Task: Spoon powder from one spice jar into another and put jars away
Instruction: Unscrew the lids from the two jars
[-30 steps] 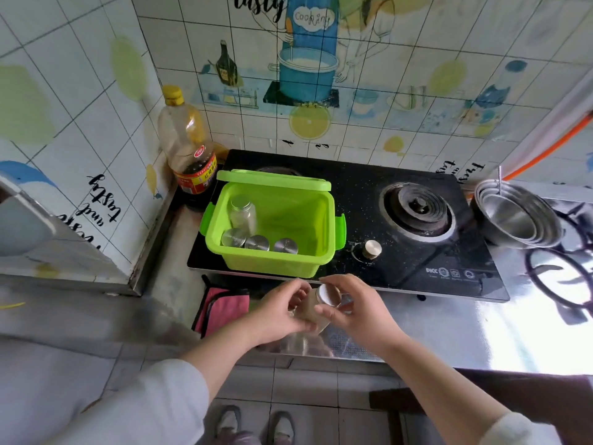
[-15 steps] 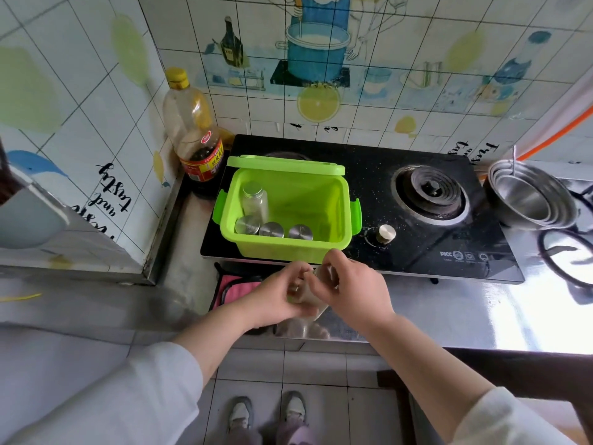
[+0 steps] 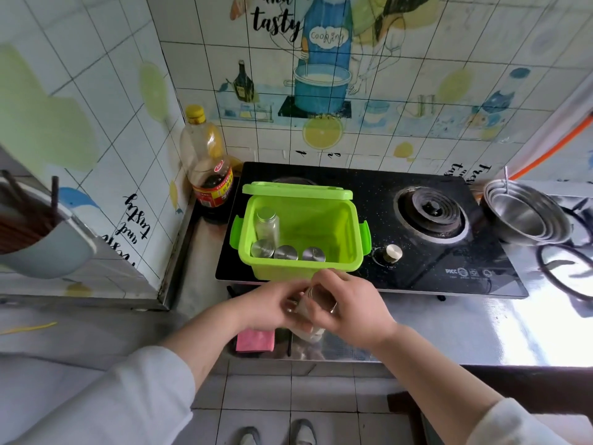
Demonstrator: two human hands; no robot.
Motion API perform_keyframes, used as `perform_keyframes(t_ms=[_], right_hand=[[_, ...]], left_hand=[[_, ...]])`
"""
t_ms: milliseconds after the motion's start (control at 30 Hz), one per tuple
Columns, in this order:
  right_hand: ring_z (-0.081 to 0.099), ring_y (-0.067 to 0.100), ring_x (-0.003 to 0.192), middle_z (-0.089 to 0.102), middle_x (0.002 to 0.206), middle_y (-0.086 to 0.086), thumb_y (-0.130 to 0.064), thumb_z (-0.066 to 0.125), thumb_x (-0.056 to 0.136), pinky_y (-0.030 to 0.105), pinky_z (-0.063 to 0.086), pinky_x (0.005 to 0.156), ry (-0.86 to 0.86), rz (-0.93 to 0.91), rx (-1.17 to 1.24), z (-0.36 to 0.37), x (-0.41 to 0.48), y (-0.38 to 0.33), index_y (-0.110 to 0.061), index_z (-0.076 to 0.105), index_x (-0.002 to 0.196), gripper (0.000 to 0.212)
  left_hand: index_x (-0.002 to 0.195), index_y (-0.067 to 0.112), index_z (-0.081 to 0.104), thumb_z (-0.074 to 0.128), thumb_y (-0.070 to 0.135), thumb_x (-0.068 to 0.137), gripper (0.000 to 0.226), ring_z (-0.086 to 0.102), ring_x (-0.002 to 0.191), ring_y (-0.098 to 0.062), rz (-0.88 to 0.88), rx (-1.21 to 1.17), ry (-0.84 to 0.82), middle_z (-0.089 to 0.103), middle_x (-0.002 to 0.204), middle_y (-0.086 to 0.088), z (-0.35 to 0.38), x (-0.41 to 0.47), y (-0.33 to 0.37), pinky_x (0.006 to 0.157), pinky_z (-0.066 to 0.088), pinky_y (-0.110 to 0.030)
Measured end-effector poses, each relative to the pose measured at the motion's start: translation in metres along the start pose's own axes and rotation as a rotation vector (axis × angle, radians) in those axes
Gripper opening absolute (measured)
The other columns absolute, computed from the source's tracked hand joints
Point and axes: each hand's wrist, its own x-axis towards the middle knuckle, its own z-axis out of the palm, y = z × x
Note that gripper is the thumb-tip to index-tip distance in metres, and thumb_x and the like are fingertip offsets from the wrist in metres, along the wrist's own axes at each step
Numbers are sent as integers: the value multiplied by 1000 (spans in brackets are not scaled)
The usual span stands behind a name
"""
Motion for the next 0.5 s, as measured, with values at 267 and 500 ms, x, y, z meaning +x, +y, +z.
perform_keyframes(t_ms=[267,500], right_hand=[[51,20,86,50,98,-1,-26,55,81,37,51,65,-148,-97,-10,-14,6,0,-17,58,112,33],[54,16,95,55,109,-6,-28,61,80,33,52,70,-130,-80,-16,-16,13,-5,-23,59,116,36]], left_hand=[[121,36,56,83,17,69,61,60,106,-2,6,97,108,64,113,14,-11,-2,5,91,50,-24],[119,35,58,82,19,70,58,59,107,-3,14,112,137,64,114,13,-14,-4,4,94,50,-30]])
